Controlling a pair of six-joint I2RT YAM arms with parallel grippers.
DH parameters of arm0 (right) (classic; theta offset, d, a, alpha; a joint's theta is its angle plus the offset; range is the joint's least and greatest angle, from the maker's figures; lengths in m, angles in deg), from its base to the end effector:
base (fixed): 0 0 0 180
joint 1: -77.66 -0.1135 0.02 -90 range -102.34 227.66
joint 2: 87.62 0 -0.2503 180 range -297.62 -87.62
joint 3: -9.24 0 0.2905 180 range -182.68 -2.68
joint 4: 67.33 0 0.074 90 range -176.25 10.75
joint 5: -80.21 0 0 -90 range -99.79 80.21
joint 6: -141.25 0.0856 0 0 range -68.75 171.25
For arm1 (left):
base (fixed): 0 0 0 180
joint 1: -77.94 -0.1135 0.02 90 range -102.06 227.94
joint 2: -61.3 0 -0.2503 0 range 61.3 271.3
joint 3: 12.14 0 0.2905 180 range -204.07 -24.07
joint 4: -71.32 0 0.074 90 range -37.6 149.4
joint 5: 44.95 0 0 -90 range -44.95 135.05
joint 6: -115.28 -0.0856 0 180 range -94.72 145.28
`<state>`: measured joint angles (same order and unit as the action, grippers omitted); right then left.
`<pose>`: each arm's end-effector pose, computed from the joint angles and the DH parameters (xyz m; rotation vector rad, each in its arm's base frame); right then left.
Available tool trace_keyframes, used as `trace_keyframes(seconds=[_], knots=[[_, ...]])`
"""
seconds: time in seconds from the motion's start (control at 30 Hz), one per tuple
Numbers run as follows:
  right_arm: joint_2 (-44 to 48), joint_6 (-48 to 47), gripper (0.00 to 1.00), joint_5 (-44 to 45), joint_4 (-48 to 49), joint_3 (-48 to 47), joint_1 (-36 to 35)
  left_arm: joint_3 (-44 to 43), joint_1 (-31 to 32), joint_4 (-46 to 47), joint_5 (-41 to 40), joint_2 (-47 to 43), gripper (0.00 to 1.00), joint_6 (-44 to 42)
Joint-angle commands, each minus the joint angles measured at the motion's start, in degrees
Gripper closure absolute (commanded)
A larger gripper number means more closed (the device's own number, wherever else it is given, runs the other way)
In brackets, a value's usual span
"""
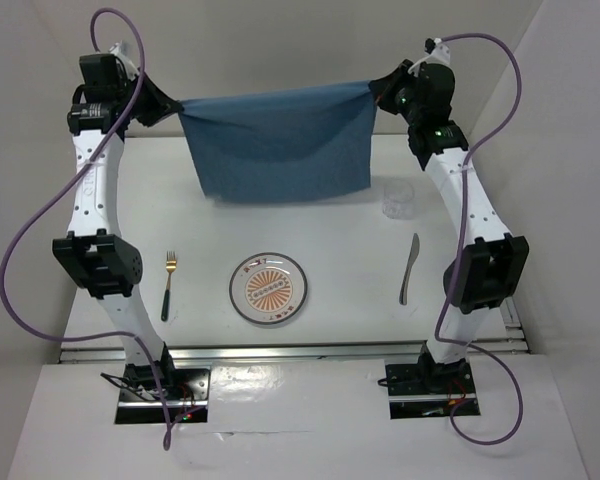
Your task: Set the dinner table for one person
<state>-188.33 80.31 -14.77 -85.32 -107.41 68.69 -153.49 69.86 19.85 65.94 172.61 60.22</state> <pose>0.4977 0.0861 0.4335 0.2178 1.6231 0.5816 0.5050 0.0409 0.4359 -0.4899 1.9154 -0.6623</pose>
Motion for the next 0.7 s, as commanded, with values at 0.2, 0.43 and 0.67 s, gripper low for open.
trace_keyframes(seconds=[0.2, 0.43, 0.67], knots=[[3.84, -0.24, 1.00, 1.54, 5.71, 7.23, 0.89, 12.50, -0.80, 8.87, 2.76, -6.44, 1.00, 1.18], [9.56, 1.97, 1.00, 1.54, 6.51, 24.29, 0.89, 33.43, -0.80, 13.79, 0.91, -13.21, 1.00, -0.13], [1.42, -1.45, 0.00, -4.43, -10.10, 18.29, 1.41, 31.38, -0.80, 8.02, 0.91, -4.72, 0.01, -2.07]])
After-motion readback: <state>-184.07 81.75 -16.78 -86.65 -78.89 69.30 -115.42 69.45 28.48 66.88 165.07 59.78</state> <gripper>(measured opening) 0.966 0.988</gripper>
